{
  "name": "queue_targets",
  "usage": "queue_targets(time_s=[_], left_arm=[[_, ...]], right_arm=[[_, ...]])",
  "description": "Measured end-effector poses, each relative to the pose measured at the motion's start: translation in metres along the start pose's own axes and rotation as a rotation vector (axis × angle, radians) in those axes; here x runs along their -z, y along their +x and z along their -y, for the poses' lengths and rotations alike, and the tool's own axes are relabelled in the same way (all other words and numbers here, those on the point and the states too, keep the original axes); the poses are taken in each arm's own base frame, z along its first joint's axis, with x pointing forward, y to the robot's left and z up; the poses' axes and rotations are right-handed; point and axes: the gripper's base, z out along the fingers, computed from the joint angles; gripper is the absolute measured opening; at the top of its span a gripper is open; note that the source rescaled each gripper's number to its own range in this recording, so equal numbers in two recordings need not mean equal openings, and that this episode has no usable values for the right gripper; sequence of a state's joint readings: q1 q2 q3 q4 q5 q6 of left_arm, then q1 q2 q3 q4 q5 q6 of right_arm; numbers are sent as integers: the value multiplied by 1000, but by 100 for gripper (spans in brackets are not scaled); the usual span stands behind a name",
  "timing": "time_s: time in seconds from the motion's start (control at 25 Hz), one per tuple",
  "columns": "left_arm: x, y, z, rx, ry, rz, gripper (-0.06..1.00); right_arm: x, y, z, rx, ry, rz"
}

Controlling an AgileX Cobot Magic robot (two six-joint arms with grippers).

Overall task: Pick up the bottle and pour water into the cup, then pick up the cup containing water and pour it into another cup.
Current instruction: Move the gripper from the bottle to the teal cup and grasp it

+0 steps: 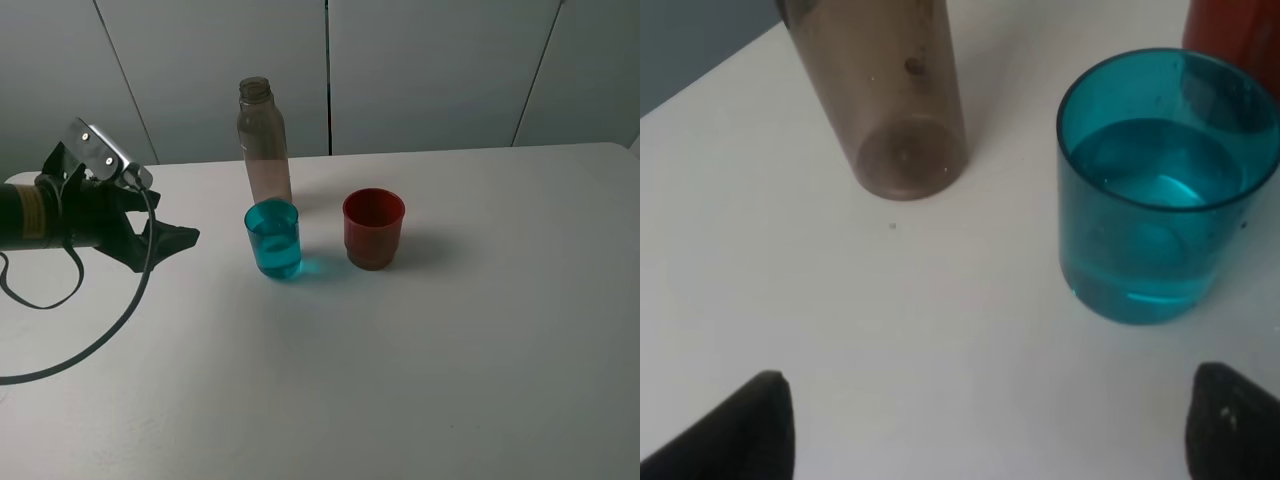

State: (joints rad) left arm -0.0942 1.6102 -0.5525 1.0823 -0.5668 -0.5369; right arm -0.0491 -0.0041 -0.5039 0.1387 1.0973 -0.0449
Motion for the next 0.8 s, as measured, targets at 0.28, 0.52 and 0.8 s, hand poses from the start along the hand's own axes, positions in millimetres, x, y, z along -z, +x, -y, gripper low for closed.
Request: queue_targets(time_s=[0.28,0.52,0.8], left_arm=[[-15,17,-1,42,16,-35,99],[-26,27,3,17,83,-28,99],[-34,36,10,-28,166,-21,99]], right_arm=[[0,0,0,0,0,2],[0,0,0,0,0,2],[0,0,0,0,0,2]])
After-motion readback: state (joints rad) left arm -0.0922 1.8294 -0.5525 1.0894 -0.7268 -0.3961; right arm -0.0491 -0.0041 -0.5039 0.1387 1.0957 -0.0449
